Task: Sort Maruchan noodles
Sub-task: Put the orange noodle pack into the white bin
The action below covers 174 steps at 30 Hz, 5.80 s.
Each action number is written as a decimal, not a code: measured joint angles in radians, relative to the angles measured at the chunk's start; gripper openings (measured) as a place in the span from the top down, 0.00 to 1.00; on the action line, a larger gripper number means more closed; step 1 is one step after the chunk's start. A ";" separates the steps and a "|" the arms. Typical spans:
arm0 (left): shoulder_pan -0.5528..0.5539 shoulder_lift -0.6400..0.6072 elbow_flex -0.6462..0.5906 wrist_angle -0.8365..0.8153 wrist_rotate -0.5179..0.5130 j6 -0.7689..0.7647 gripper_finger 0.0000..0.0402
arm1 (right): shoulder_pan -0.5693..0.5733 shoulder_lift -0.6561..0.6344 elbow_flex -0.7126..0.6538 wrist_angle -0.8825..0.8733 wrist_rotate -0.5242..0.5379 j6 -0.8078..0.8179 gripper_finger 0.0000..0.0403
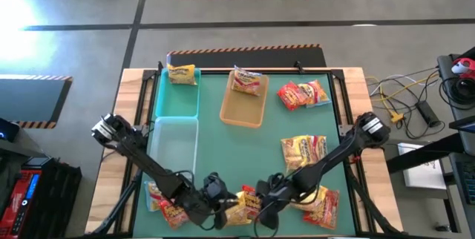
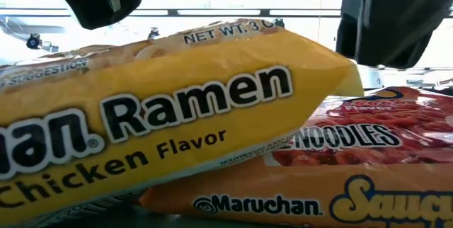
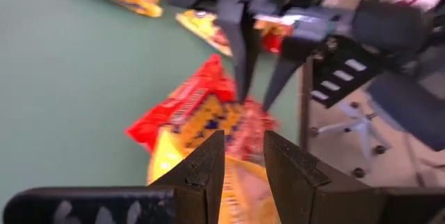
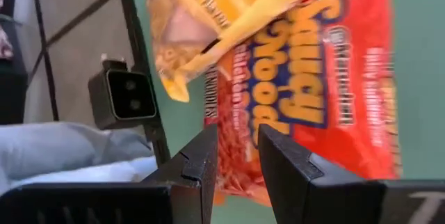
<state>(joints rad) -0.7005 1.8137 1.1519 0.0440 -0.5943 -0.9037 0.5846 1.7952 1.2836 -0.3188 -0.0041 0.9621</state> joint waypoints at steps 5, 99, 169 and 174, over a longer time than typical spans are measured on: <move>-0.006 0.036 0.000 0.075 0.000 -0.001 0.79 | 0.000 0.038 0.013 -0.046 0.001 -0.006 0.77; 0.146 0.150 -0.002 -0.158 -0.093 -0.790 0.44 | -0.117 -0.158 -0.511 0.241 0.240 -0.028 0.77; 0.139 -0.541 -0.027 -1.267 -0.218 -0.571 0.90 | -0.112 -0.569 -0.510 0.197 0.135 -0.204 0.77; 0.121 -0.671 -0.103 -1.386 -0.205 -0.540 0.90 | -0.112 -0.569 -0.510 0.197 0.135 -0.204 0.77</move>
<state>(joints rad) -0.5798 1.1431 1.0488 -1.3415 -0.7998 -1.4437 0.4728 1.2259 0.7738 -0.1219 0.1307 0.7581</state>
